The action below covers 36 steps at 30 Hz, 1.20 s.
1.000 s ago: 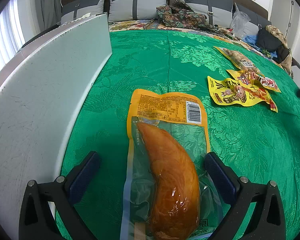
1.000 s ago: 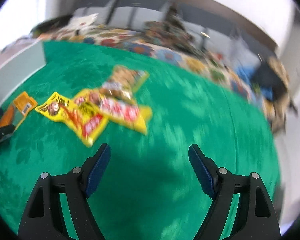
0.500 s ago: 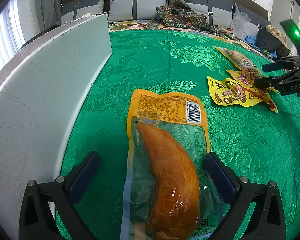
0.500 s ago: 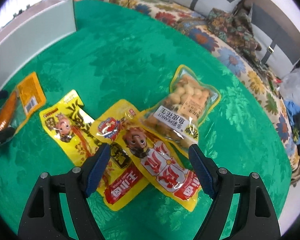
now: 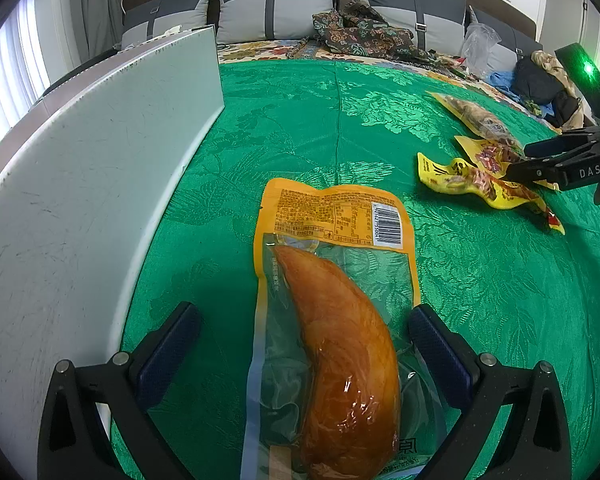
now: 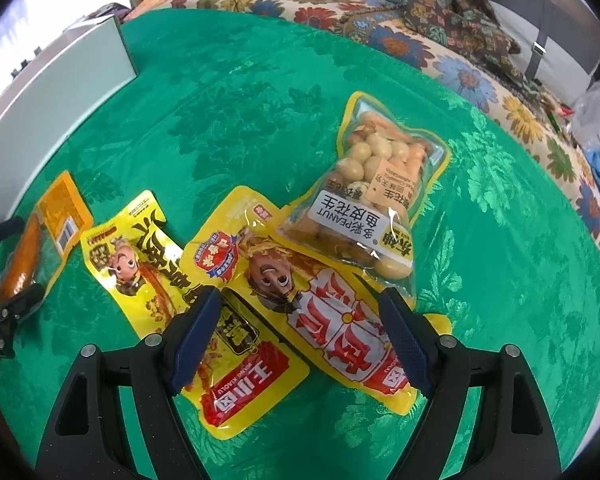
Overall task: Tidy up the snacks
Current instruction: 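Lower the right tool onto the yellow spicy strip pack and grasp it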
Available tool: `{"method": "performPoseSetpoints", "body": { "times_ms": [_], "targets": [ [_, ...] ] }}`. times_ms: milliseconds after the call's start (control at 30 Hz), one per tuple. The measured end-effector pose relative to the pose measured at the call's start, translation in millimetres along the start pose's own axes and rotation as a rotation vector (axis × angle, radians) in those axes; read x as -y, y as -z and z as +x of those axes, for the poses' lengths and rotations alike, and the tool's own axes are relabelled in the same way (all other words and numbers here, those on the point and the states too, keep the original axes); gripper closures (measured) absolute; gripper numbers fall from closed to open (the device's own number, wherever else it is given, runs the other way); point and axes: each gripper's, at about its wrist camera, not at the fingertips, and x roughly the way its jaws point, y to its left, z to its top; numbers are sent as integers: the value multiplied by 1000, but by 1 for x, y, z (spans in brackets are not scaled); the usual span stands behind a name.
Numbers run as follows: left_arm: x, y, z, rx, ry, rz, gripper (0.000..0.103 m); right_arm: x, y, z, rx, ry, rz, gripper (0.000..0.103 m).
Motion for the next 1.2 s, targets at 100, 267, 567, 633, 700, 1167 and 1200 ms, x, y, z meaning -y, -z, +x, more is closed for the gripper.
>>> {"method": "performPoseSetpoints", "body": {
  "times_ms": [100, 267, 567, 633, 700, 1167, 1200],
  "targets": [
    [0, 0, 0, 0, 0, 0, 0, -3, 0, 1, -5, 16, -10, 19],
    [0, 0, 0, 0, 0, 0, 0, -9, 1, 7, -44, 66, -46, 20],
    [0, -1, 0, 0, -1, 0, 0, -9, 7, -2, -68, 65, -33, 56],
    [0, 0, 0, 0, -1, 0, 0, -12, 13, -8, -115, 42, -43, 61],
    [0, 0, 0, 0, 0, 0, 0, -9, 25, -21, -150, -14, 0, 63],
    [1, -2, 1, 0, -3, 2, 0, -46, 185, -92, -3, -112, 407, 38],
    [1, -2, 1, 0, -3, 2, 0, -49, 189, -89, 12, -89, 398, 38]
  ]
}}
